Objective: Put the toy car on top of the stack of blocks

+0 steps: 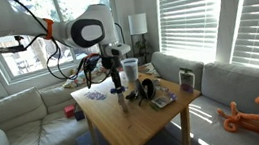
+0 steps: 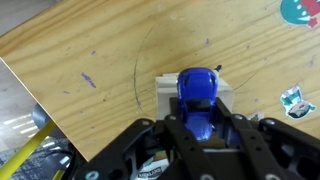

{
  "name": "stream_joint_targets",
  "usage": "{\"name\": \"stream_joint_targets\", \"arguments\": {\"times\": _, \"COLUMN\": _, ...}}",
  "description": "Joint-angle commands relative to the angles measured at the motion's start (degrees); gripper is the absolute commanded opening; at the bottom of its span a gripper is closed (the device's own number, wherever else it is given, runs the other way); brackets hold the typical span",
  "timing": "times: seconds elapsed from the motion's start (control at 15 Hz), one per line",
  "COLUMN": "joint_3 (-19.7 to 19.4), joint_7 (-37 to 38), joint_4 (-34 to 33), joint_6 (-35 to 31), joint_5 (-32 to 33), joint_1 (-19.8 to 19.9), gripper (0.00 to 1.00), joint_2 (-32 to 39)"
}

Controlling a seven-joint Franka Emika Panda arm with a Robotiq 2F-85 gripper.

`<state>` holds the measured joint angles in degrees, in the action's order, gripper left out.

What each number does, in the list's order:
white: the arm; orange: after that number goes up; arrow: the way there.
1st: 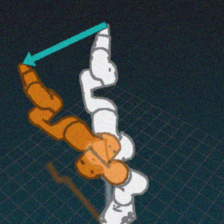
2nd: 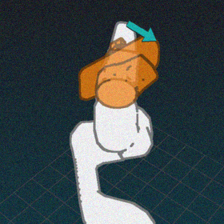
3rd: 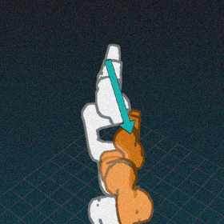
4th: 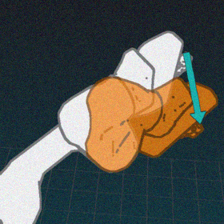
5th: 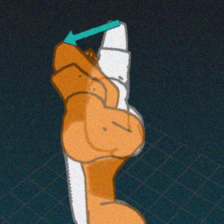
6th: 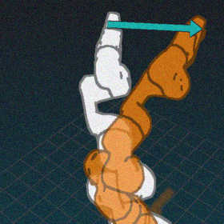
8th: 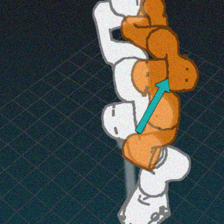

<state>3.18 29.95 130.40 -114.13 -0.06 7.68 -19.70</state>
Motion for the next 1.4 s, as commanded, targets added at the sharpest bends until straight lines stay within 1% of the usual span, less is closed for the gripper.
{"name": "stream_joint_targets", "arguments": {"times": 0.0, "joint_3": 0.2, "joint_7": 1.7, "joint_4": 0.0, "joint_6": 1.0, "joint_5": 1.3, "joint_1": -0.2, "gripper": 0.1, "joint_2": -0.1}}
{"name": "stream_joint_targets", "arguments": {"times": 0.67, "joint_3": 0.1, "joint_7": 1.7, "joint_4": 0.3, "joint_6": 1.1, "joint_5": 1.5, "joint_1": -0.3, "gripper": 0.1, "joint_2": -0.2}}
{"name": "stream_joint_targets", "arguments": {"times": 0.73, "joint_3": 0.1, "joint_7": 1.8, "joint_4": 0.3, "joint_6": 1.1, "joint_5": 1.5, "joint_1": -0.2, "gripper": 0.46, "joint_2": -0.2}}
{"name": "stream_joint_targets", "arguments": {"times": 0.8, "joint_3": 0.1, "joint_7": 1.8, "joint_4": 0.3, "joint_6": 1.2, "joint_5": 1.5, "joint_1": -0.2, "gripper": 0.61, "joint_2": -0.2}}
{"name": "stream_joint_targets", "arguments": {"times": 0.93, "joint_3": 0.1, "joint_7": 2.0, "joint_4": 0.3, "joint_6": 1.3, "joint_5": 1.4, "joint_1": -0.2, "gripper": 0.73, "joint_2": -0.2}}
{"name": "stream_joint_targets", "arguments": {"times": 1.13, "joint_3": -0.1, "joint_7": 2.0, "joint_4": -0.1, "joint_6": 1.4, "joint_5": 0.9, "joint_1": -0.3, "gripper": 0.96, "joint_2": -0.7}}
{"name": "stream_joint_targets", "arguments": {"times": 1.2, "joint_3": -0.3, "joint_7": 1.6, "joint_4": -0.4, "joint_6": 1.5, "joint_5": 0.3, "joint_1": -0.4, "gripper": 0.99, "joint_2": -1.3}}
{"name": "stream_joint_targets", "arguments": {"times": 1.33, "joint_3": -0.9, "joint_7": 0.6, "joint_4": -0.8, "joint_6": 1.7, "joint_5": -1.4, "joint_1": -0.7, "gripper": 1.0, "joint_2": -3.1}}
